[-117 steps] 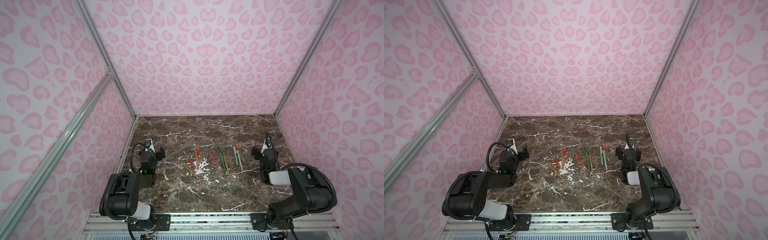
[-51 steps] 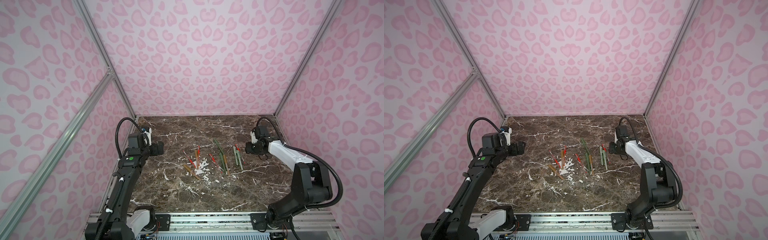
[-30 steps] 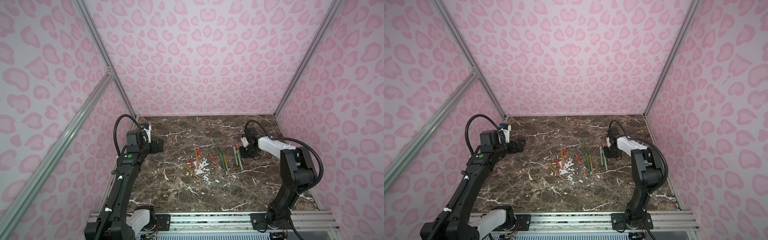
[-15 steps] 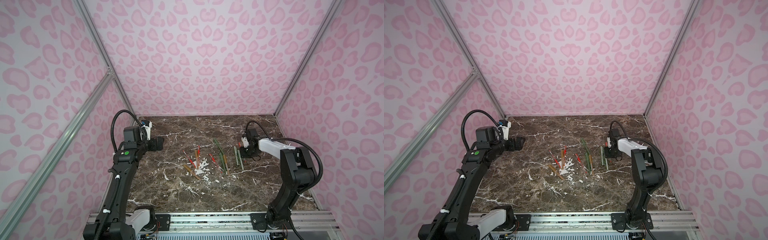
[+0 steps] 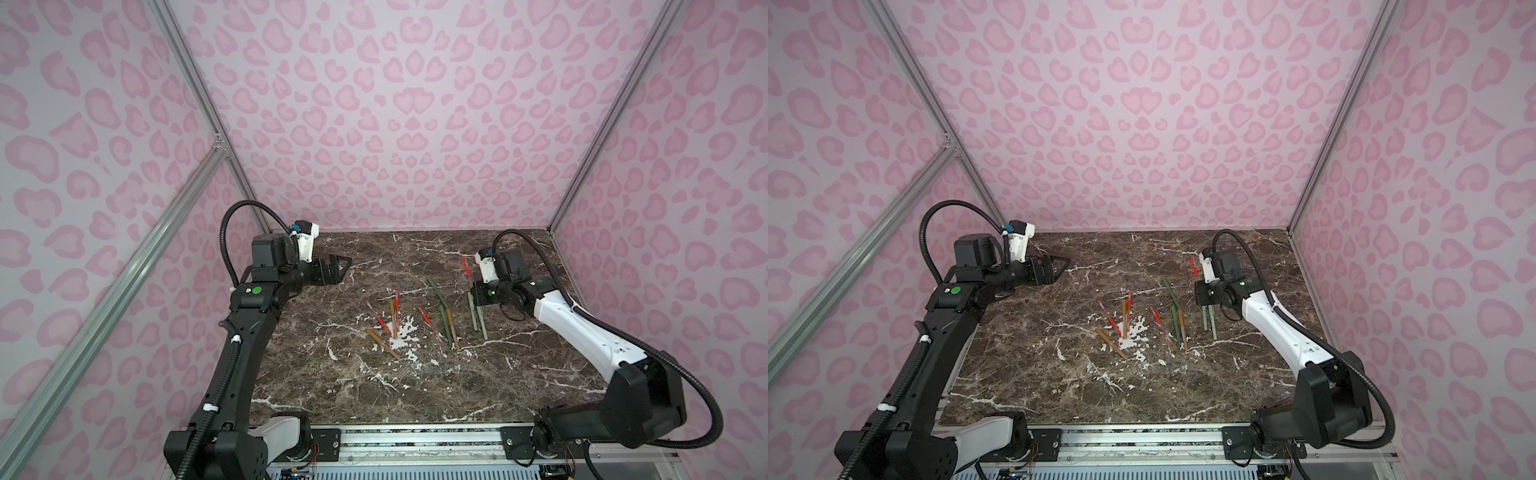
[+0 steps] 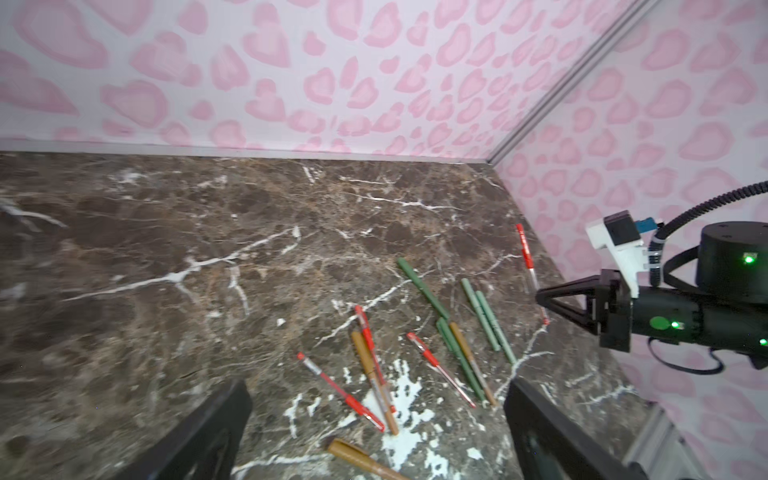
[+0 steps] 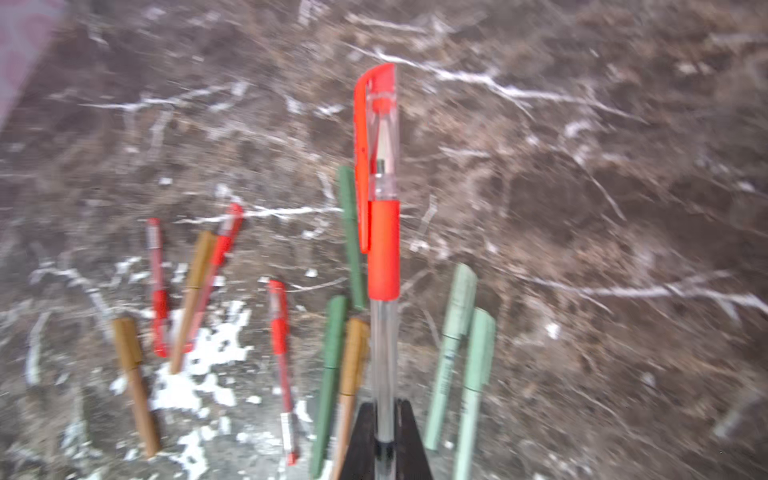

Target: Open the pen caps

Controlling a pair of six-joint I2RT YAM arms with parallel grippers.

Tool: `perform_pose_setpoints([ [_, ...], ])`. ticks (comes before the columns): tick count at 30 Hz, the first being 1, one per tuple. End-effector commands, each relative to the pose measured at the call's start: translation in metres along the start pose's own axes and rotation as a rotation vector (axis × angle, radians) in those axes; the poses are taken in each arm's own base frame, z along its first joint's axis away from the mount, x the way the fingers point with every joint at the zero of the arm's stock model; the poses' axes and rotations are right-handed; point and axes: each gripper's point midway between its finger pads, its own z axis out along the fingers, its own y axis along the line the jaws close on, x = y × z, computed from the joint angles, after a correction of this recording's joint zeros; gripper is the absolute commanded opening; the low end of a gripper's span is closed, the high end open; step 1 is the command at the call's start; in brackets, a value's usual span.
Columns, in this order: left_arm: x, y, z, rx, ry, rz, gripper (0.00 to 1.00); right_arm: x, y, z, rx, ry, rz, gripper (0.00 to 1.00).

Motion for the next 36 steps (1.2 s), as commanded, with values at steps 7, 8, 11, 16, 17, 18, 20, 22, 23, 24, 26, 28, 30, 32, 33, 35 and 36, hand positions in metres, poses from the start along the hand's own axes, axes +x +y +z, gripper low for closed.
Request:
perform_pose_setpoints([
  [7,0.015,-0.055,0.028,0.343,0.052,-0.036,0.96,-0.012,0.161,-0.015,-0.331,-0.183,-0.038,0.00],
  [8,0.020,-0.057,0.032,0.354,0.069,-0.041,0.95,-0.010,0.176,-0.015,-0.354,-0.184,-0.047,0.00],
  [11,0.025,-0.059,0.042,0.359,0.097,-0.056,0.88,-0.007,0.210,-0.014,-0.400,-0.161,-0.070,0.00],
  [16,0.028,-0.058,0.050,0.330,0.109,-0.052,0.78,0.000,0.238,-0.006,-0.390,-0.140,-0.131,0.00],
  [17,0.027,-0.056,0.050,0.311,0.107,-0.051,0.76,0.000,0.240,-0.004,-0.381,-0.130,-0.138,0.00],
  [18,0.026,-0.053,0.051,0.296,0.107,-0.054,0.73,0.001,0.241,-0.003,-0.371,-0.123,-0.144,0.00],
  [20,0.026,-0.053,0.052,0.297,0.107,-0.053,0.70,0.003,0.244,-0.001,-0.360,-0.126,-0.153,0.00],
  [22,0.027,-0.055,0.054,0.303,0.111,-0.056,0.64,0.005,0.247,0.002,-0.359,-0.124,-0.158,0.00],
  [23,0.027,-0.055,0.054,0.301,0.112,-0.056,0.59,0.005,0.246,0.005,-0.347,-0.120,-0.158,0.00],
  [24,0.026,-0.054,0.054,0.290,0.111,-0.058,0.54,0.005,0.245,0.007,-0.330,-0.111,-0.159,0.00],
  [26,0.027,-0.055,0.051,0.286,0.111,-0.049,0.46,0.003,0.245,0.005,-0.310,-0.114,-0.170,0.00],
  [28,0.029,-0.054,0.052,0.284,0.107,-0.047,0.38,0.003,0.246,0.005,-0.305,-0.124,-0.179,0.00],
  [30,0.030,-0.053,0.053,0.287,0.107,-0.049,0.27,0.003,0.248,0.008,-0.304,-0.124,-0.183,0.00],
  [32,0.029,-0.052,0.053,0.273,0.112,-0.052,0.15,0.004,0.249,0.009,-0.293,-0.108,-0.188,0.00],
  [33,0.028,-0.052,0.052,0.269,0.111,-0.049,0.12,0.002,0.250,0.008,-0.294,-0.109,-0.190,0.00],
  [35,0.027,-0.053,0.051,0.268,0.106,-0.045,0.08,0.001,0.256,0.004,-0.310,-0.127,-0.205,0.00],
  [36,0.027,-0.053,0.051,0.270,0.102,-0.042,0.06,0.002,0.258,0.003,-0.320,-0.130,-0.210,0.00],
])
